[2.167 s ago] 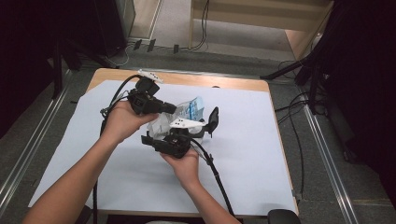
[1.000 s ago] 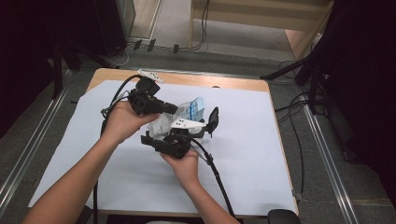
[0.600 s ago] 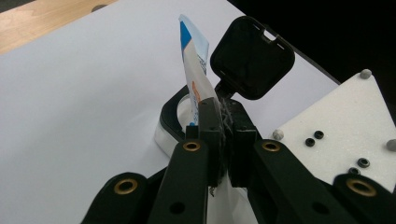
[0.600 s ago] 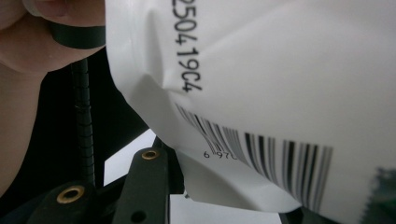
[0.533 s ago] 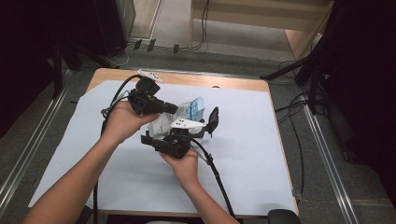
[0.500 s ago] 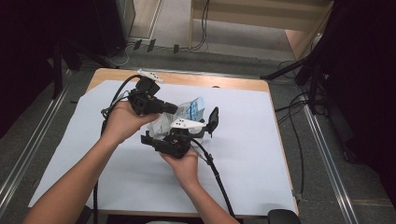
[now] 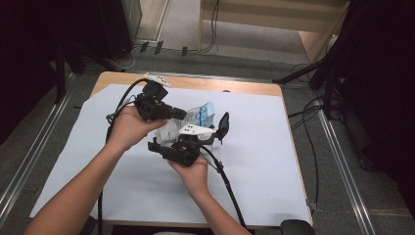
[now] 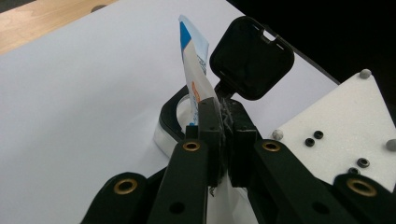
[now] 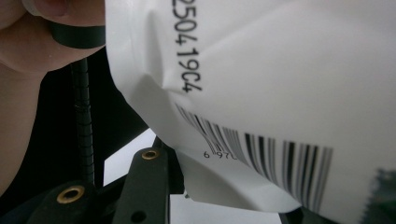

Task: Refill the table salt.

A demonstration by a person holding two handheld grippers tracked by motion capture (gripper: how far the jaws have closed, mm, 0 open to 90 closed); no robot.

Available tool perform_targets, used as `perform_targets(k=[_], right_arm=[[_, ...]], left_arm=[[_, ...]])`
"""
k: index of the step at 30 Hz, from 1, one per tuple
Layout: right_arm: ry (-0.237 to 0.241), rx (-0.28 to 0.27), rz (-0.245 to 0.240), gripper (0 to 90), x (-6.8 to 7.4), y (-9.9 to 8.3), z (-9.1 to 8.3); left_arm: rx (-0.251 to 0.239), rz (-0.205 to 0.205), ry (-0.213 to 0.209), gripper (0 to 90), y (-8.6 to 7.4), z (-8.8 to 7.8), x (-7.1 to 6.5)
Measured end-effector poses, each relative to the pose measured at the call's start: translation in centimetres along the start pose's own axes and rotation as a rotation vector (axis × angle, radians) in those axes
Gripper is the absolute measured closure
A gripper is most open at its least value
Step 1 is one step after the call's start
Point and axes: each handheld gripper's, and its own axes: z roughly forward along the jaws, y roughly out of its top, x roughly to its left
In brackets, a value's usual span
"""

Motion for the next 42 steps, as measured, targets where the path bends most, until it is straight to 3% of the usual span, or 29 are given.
perform_targets(k=[42], right_arm=[[-0.003,-0.002,0.011,67.2,-0.04,0.03,-0.16]], left_arm=[[-0.003,-0.005,-0.005,87.7,0.13,0.19,0.06]])
